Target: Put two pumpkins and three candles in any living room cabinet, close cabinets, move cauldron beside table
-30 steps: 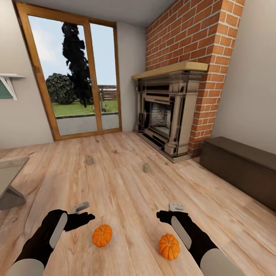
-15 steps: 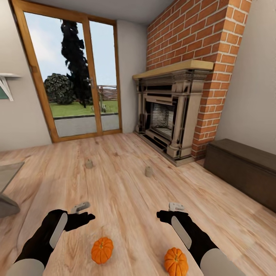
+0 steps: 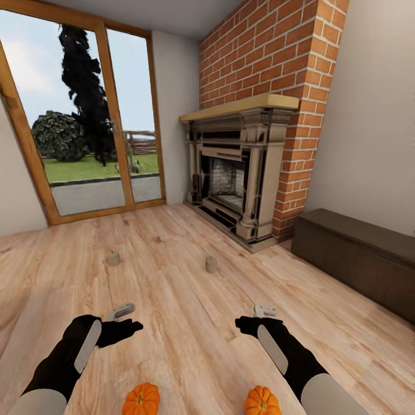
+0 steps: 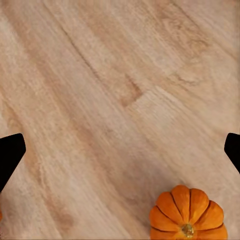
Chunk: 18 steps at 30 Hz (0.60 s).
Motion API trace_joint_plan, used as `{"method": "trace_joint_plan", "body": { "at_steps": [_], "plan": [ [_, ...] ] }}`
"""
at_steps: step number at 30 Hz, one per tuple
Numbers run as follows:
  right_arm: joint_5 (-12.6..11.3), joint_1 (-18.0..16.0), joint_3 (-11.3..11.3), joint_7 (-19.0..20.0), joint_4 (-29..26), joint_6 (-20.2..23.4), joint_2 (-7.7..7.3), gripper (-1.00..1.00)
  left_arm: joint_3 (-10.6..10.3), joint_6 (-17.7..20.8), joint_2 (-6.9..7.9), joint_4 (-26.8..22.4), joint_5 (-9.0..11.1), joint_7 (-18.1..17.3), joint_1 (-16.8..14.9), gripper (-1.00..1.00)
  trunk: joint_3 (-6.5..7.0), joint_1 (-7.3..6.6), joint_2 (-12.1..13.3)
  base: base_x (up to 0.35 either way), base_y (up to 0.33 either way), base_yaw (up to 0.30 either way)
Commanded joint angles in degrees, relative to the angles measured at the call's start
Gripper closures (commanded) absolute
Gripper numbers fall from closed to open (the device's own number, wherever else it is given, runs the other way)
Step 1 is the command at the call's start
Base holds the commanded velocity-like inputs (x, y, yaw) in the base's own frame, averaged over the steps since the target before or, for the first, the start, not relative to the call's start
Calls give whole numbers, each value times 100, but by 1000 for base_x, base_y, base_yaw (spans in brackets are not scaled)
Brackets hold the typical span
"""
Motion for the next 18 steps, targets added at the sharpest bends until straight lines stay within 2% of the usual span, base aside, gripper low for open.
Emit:
{"method": "trace_joint_plan", "body": {
  "at_steps": [1, 10, 15, 18],
  "plan": [
    [-60, -5, 21, -58, -6, 13, -1, -100, 12, 25, -1, -4, -32, -43, -1, -100, -4, 0, -3, 108, 111, -107],
    [-60, -5, 21, -52, 1, 16, 1, -100, 28, 83, -7, -260, -17, -46, 24, -100, 1, 0, -3, 19, 19, -19],
    [-60, -5, 13, -50, 6, 17, -16, -100, 35, 109, -9, -320, 14, -57, 30, -100, -110, 13, -9, 0, 0, 0],
    [-62, -5, 4, -50, 9, 24, -27, -100, 37, 165, 0, -375, 167, -59, 34, -100, -176, 21, -13, 0, 0, 0]
  ]
}}
